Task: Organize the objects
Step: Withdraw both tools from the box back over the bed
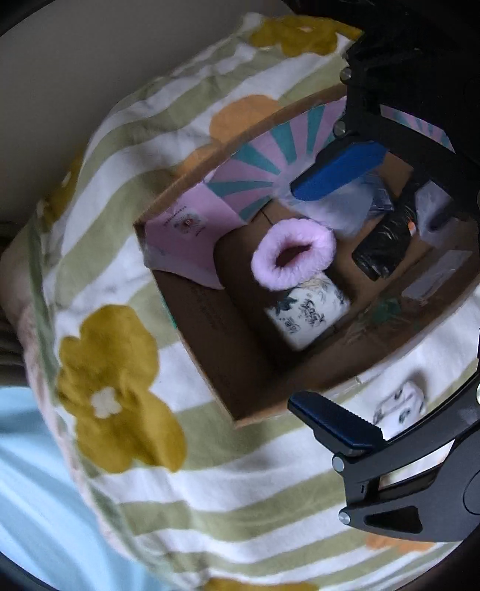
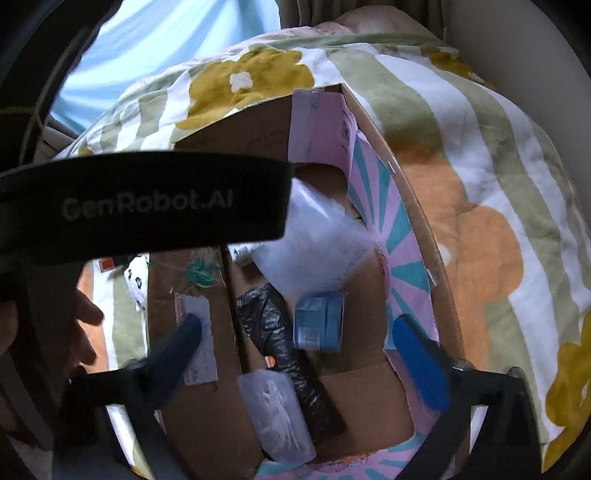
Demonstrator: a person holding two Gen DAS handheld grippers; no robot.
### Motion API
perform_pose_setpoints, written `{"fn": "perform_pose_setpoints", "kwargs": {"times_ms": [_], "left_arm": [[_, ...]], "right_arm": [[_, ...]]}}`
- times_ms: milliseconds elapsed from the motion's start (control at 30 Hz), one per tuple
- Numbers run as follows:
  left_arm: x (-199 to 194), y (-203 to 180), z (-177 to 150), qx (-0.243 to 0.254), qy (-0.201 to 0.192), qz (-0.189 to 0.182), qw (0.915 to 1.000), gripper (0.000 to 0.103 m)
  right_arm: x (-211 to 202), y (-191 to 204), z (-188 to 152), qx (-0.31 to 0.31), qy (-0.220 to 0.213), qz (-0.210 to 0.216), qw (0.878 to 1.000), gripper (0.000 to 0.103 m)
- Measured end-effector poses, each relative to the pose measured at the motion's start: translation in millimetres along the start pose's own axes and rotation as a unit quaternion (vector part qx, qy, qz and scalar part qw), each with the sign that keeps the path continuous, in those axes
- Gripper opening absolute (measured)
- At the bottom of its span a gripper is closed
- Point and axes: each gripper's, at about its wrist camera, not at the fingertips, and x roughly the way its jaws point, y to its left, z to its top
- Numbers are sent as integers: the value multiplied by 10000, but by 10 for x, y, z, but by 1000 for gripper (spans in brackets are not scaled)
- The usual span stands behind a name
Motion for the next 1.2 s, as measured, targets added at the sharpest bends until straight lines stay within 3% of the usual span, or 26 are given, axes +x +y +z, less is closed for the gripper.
{"fn": "perform_pose_setpoints", "kwargs": {"times_ms": [633,867,1200], "left_arm": [[-304,33,-40,-5,-58,-25,10000,103],[-653,75,-110,-142,-170,-11,9998,103],[-1445,242,-406,-463,-393,156,9980,103]], "right_arm": [[-284,34,-69,47,-163,-167,9997,103],[-616,56,-79,2,-307,-144,9994,103],[-1214,244,-206,-325,-527,-14,9981,102]]}}
